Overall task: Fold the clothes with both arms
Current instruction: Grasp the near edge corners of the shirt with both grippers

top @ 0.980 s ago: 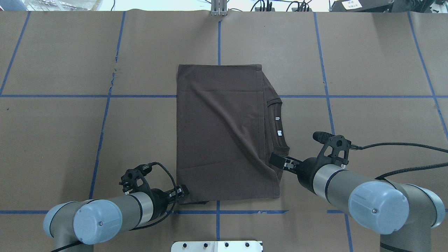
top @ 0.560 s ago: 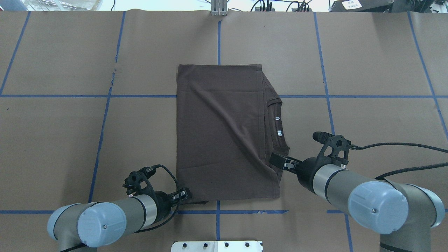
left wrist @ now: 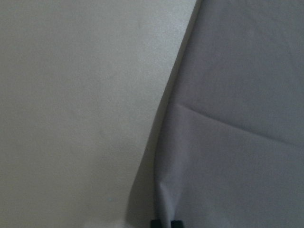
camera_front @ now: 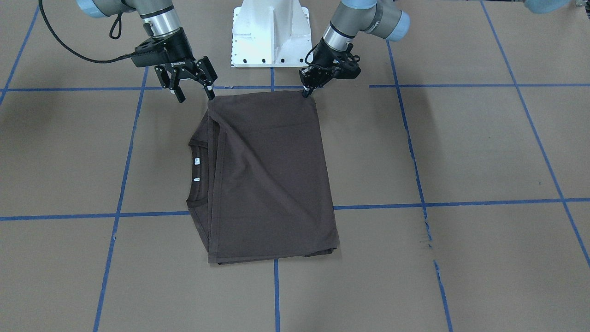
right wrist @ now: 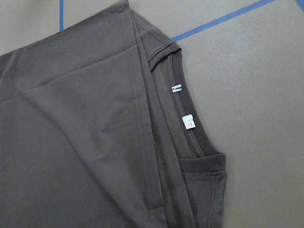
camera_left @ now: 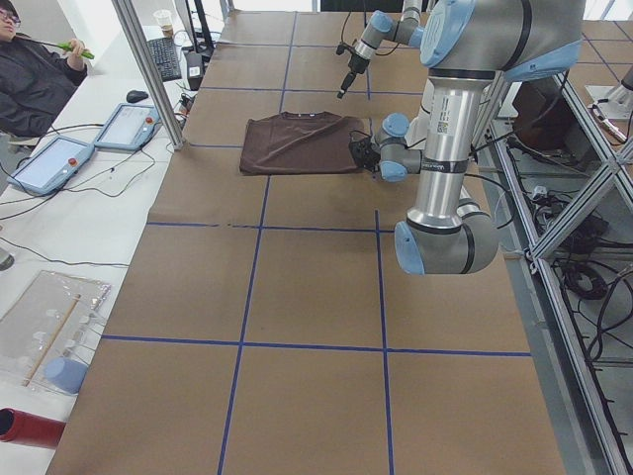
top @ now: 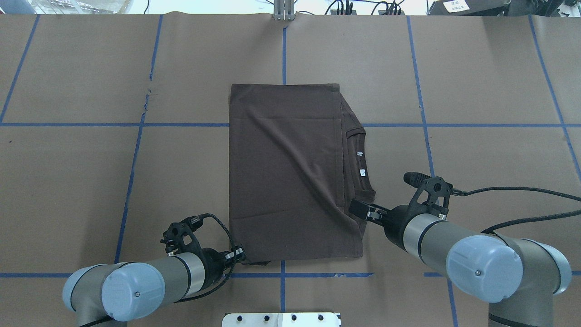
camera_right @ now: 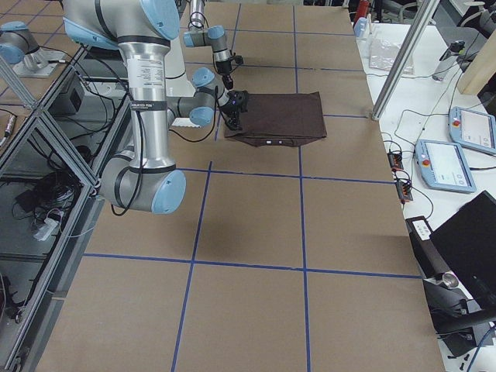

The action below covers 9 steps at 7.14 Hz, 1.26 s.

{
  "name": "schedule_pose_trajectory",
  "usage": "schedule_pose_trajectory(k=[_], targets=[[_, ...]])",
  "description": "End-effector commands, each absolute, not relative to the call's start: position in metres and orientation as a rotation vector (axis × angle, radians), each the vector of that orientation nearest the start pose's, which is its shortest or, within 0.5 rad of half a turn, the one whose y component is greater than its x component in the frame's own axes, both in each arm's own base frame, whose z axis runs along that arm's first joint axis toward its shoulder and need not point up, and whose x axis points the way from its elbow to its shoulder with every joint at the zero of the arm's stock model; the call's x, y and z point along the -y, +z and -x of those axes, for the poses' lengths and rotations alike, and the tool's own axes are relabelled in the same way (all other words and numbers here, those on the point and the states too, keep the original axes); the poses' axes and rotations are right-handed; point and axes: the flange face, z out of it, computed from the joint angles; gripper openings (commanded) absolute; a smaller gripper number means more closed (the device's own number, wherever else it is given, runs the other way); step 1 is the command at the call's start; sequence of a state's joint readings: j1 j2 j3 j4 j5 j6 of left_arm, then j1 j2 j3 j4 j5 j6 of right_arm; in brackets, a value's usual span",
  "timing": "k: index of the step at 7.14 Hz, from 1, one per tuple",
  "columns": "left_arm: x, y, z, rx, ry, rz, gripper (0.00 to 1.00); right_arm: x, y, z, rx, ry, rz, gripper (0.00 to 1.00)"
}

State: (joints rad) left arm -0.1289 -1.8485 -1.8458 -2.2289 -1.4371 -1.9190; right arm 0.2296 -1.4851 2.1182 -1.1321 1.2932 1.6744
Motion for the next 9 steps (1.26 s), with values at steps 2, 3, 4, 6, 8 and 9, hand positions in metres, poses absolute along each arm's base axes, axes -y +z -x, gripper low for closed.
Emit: schedule_pose_trajectory(k=[2, 3, 4, 6, 8, 9], targets=[[0.22, 0.303, -0.552, -1.238, -0.498, 0.016, 0.0, 0.272, 0.289, 0.466, 0.979, 0.567, -0.25, 0.96], [0.219, 0.299, -0.553, -1.244, -0.497, 0.019, 0.0, 0.275, 0.281, 0.483, 0.901, 0.586, -0.242, 0.96], [0.22, 0.296, -0.554, -1.25, -0.496, 0.019, 0.0, 0.277, 0.304, 0.5, 0.836, 0.58, -0.248, 0.96], [0.22, 0.292, -0.554, -1.256, -0.496, 0.02, 0.0, 0.26, 0.326, 0.52, 0.784, 0.538, -0.255, 0.94], [0.219, 0.294, -0.555, -1.253, -0.494, 0.02, 0.0, 0.245, 0.324, 0.528, 0.788, 0.509, -0.243, 0.73], [0.219, 0.293, -0.554, -1.254, -0.494, 0.02, 0.0, 0.241, 0.324, 0.531, 0.789, 0.502, -0.24, 0.7]])
